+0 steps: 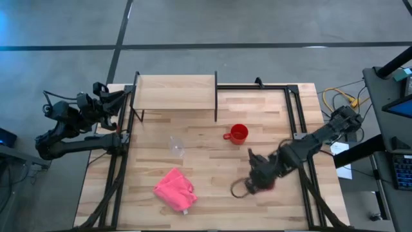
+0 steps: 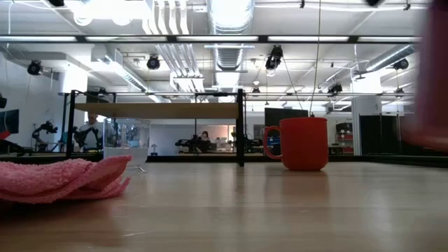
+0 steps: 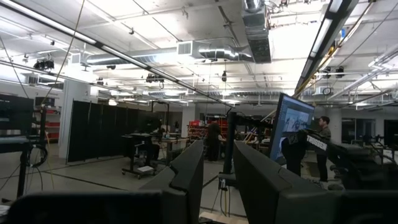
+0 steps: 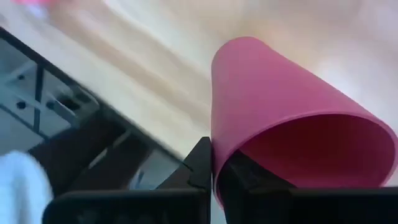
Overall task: Stack small to large cups/mugs on shelf
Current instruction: Put the pink cup on the shelf
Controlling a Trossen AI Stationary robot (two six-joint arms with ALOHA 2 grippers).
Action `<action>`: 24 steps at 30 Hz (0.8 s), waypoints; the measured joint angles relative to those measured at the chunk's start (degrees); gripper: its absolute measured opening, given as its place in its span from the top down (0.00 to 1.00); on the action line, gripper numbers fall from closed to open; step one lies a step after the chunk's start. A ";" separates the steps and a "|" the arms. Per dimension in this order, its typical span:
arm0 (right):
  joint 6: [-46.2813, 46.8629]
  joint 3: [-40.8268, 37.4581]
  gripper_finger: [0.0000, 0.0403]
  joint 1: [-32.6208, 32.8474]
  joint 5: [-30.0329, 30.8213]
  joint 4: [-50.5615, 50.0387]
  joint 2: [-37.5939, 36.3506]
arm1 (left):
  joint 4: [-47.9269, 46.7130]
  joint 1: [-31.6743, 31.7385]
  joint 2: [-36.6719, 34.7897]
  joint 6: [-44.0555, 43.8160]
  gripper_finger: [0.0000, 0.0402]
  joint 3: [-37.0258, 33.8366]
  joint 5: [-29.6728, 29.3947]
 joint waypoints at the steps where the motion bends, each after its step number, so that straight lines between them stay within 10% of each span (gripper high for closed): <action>1: -3.72 1.73 0.98 -1.87 2.12 -1.21 0.12 | 0.13 0.00 0.00 0.00 0.81 -0.02 0.00; 14: -55.72 22.97 0.98 -26.89 14.29 6.09 0.38 | 2.71 0.00 2.17 -1.40 0.81 -0.52 -1.31; 24: -78.69 34.05 0.98 -38.38 16.88 0.83 5.26 | 2.65 0.00 8.10 -1.38 0.81 0.29 -1.73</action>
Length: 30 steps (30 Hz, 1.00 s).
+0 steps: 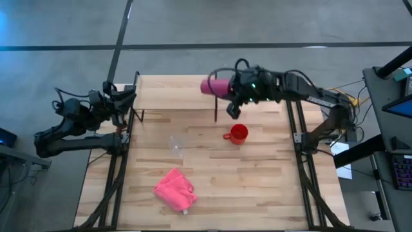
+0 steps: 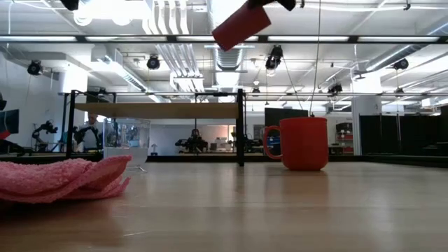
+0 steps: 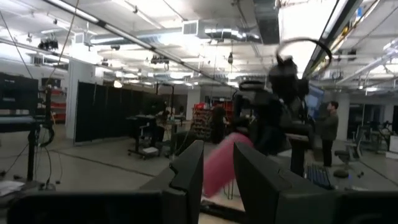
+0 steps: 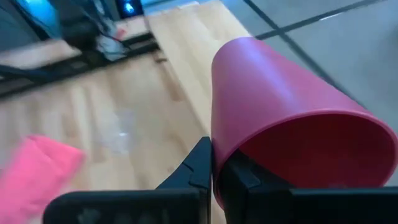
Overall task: Stack small to large cups/mugs on shelf
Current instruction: Put the pink cup on the shelf
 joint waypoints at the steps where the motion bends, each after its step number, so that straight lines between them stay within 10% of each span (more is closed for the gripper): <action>1: -2.11 2.10 0.98 -0.83 -0.02 -1.93 1.52 | -0.02 0.00 0.55 0.00 0.81 0.16 0.00; 12: -21.43 28.01 0.98 -7.11 -7.31 -19.94 18.77 | 0.25 0.00 2.00 0.00 0.81 0.37 -0.02; 30: -20.47 23.16 0.98 -10.24 -14.16 -18.14 19.98 | 0.18 0.02 0.78 0.02 0.81 0.06 -0.02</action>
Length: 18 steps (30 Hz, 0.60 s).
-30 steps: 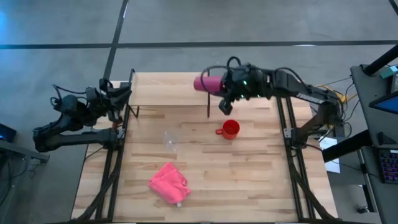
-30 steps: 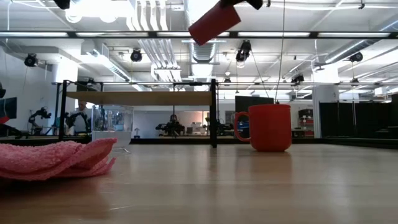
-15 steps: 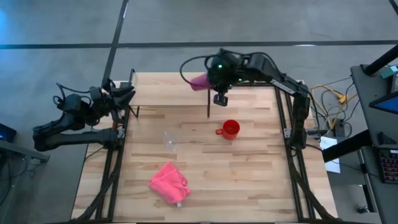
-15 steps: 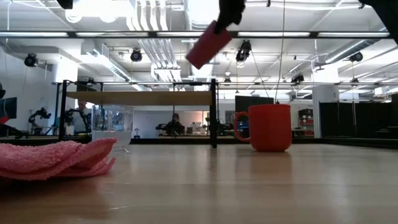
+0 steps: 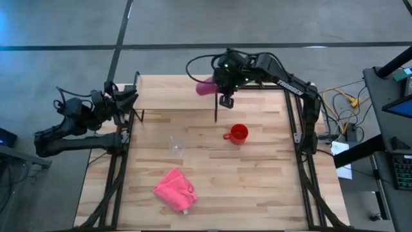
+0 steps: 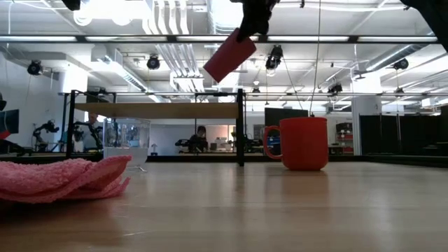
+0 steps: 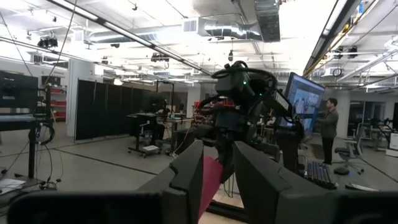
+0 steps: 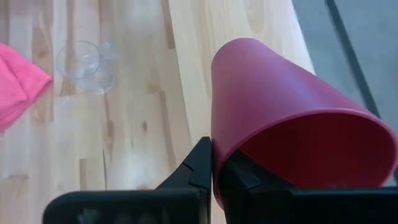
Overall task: Stack small to large cups/mugs on shelf
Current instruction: Put the pink cup on the shelf
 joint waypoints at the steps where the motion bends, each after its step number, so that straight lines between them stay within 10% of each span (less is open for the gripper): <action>1: 0.35 -0.01 0.98 0.01 -0.42 -0.10 0.28 | -0.19 0.00 0.03 0.00 0.81 -0.02 0.00; 18: 3.26 0.18 0.98 1.81 -2.06 5.86 2.66 | -0.26 0.00 11.52 -8.13 0.81 -1.15 -20.16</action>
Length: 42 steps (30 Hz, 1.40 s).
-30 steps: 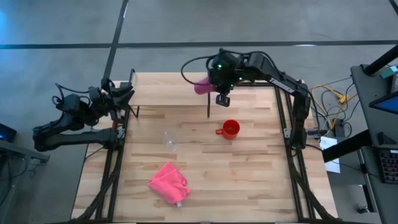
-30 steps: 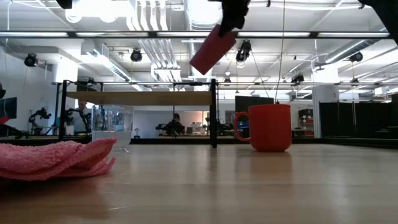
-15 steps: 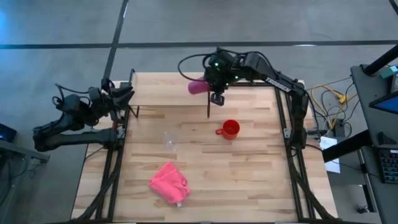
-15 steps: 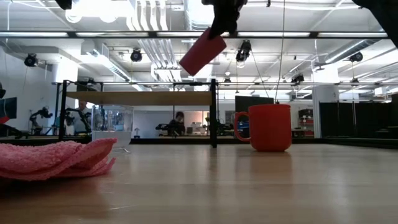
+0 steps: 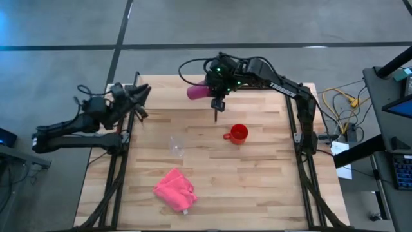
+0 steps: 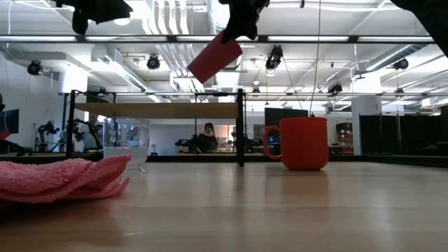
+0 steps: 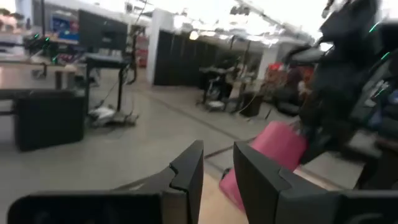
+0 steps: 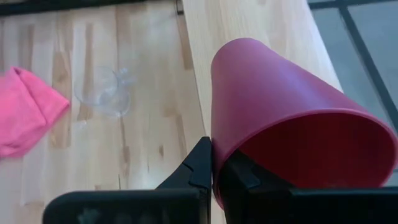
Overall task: Stack small to large cups/mugs on shelf
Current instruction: Put the pink cup on the shelf
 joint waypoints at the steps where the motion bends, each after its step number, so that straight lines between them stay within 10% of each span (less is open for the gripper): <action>1: 0.12 0.08 0.98 0.19 0.00 0.25 -0.02 | 0.24 0.00 1.54 -0.82 0.81 0.00 0.02; 16: 2.90 -0.24 0.98 2.53 0.09 3.83 0.24 | 16.89 0.00 25.53 -2.47 0.81 1.25 1.47; 42: 3.09 -0.98 0.98 2.51 1.32 6.71 0.28 | 27.61 1.08 38.76 -5.55 0.81 1.44 0.97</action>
